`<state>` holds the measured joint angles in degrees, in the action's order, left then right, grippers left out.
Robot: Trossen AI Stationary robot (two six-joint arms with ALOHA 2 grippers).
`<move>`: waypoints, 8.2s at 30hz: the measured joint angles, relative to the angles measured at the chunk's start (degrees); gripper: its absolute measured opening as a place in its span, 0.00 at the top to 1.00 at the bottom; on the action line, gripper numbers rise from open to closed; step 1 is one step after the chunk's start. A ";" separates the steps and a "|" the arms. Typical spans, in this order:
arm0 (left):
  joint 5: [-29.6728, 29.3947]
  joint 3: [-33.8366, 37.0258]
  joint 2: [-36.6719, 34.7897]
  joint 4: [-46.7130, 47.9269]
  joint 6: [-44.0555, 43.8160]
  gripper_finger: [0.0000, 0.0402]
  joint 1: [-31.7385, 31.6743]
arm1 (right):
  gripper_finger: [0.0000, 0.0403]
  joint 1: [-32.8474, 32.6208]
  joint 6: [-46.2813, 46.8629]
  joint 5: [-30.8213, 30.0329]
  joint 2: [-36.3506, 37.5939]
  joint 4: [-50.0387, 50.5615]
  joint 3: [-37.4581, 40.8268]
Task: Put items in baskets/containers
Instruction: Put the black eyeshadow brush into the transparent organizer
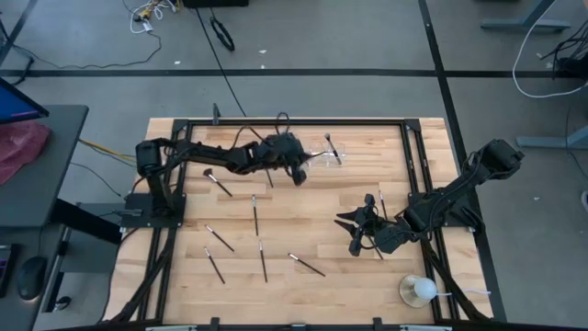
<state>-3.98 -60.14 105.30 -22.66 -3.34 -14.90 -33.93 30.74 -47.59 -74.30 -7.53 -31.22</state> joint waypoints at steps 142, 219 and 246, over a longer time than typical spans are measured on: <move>-24.97 18.10 -4.40 -14.54 -3.09 1.00 26.74 | 0.59 -8.31 31.60 26.27 -1.11 39.08 -0.07; 15.44 2.86 12.89 -50.35 4.01 0.78 27.39 | 0.99 -10.01 -33.17 -4.81 -18.16 -51.03 0.00; -9.98 7.81 -12.23 -8.59 -0.01 0.94 1.33 | 0.71 -13.27 -9.58 -21.57 -12.65 -22.95 -0.05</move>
<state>-13.96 -52.33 93.07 -31.25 -3.35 -13.58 -47.21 21.16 -69.16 -86.95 -30.48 -31.27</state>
